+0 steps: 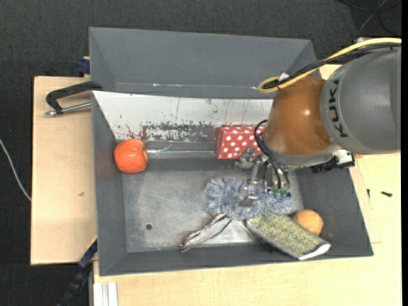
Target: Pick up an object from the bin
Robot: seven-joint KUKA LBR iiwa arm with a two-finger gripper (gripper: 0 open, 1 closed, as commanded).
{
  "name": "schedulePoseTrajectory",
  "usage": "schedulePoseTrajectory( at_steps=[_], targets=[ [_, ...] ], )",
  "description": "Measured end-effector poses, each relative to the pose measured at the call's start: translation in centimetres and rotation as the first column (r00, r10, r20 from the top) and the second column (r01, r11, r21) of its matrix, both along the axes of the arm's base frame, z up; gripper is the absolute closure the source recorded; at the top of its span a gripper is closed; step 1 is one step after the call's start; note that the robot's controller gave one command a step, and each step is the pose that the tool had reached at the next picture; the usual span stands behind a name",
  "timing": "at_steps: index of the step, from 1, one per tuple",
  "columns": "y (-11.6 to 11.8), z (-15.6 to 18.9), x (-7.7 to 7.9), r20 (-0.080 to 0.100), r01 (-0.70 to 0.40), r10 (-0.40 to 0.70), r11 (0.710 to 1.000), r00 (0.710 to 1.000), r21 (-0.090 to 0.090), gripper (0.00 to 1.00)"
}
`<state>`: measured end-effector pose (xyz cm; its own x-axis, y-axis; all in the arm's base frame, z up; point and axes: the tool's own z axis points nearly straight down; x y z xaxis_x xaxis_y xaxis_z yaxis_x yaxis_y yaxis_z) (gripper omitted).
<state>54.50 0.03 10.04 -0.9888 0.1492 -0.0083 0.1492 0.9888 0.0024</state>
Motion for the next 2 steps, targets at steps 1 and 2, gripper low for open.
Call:
schedulePoseTrajectory(
  at_steps=[1,2],
  targets=[
    [-0.17,-2.79,0.66,-0.007,0.042,-0.042,0.999,0.999,0.001,0.0],
    [-0.22,-2.52,0.24,0.002,0.121,-0.121,0.993,0.993,0.003,1.0]
  ],
)
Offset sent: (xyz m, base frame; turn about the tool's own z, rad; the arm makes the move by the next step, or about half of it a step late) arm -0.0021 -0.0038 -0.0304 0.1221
